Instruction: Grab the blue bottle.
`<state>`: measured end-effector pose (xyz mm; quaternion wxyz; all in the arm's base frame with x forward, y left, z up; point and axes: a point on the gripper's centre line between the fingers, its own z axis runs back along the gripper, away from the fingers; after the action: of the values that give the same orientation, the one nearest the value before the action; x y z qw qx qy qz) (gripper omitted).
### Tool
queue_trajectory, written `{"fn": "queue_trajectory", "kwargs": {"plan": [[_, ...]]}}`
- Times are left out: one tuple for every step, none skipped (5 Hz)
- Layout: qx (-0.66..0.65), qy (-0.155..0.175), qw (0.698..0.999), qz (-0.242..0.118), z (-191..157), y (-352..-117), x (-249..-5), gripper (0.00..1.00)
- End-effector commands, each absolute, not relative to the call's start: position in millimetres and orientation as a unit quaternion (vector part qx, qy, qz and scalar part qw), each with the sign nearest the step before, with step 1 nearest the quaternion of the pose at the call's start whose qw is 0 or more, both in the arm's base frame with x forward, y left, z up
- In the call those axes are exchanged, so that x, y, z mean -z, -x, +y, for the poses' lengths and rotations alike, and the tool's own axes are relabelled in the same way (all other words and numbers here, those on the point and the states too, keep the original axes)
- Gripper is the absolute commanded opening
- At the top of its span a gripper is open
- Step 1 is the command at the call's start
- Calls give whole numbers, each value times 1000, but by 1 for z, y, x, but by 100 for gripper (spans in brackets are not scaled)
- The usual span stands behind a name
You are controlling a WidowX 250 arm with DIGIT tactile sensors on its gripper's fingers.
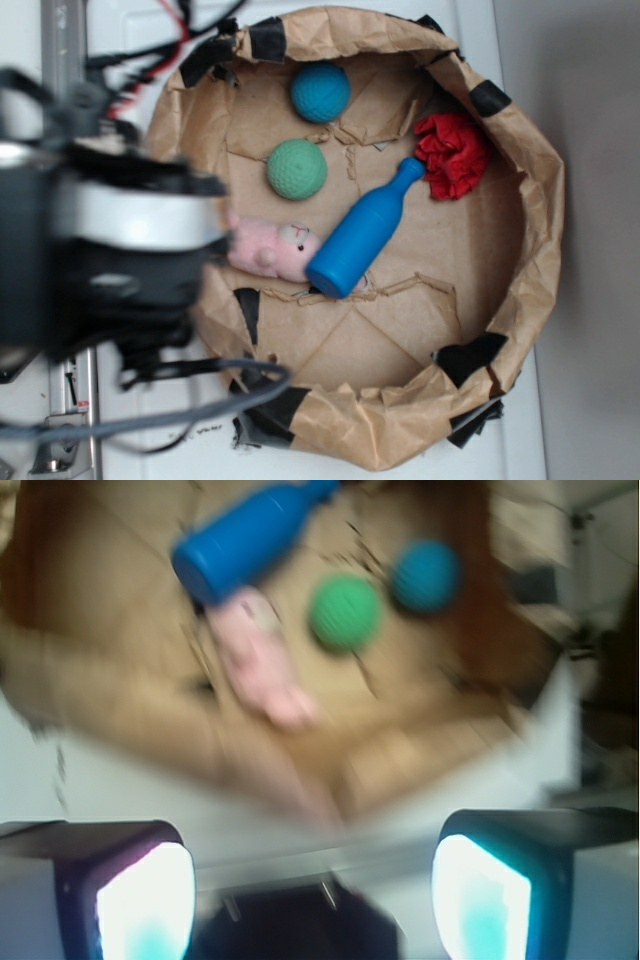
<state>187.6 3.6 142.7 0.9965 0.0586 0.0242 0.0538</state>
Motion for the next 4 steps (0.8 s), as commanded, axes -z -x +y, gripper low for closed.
{"fn": "queue_trajectory", "kwargs": {"plan": [[-298,66,949,-84,48,-267,-89,100],[-355,82,927,-90,45,-286,-84,100],[-342,102,931,-80,26,-305,-82,100],[-323,88,942,-18,-2,-314,-42,100]]}}
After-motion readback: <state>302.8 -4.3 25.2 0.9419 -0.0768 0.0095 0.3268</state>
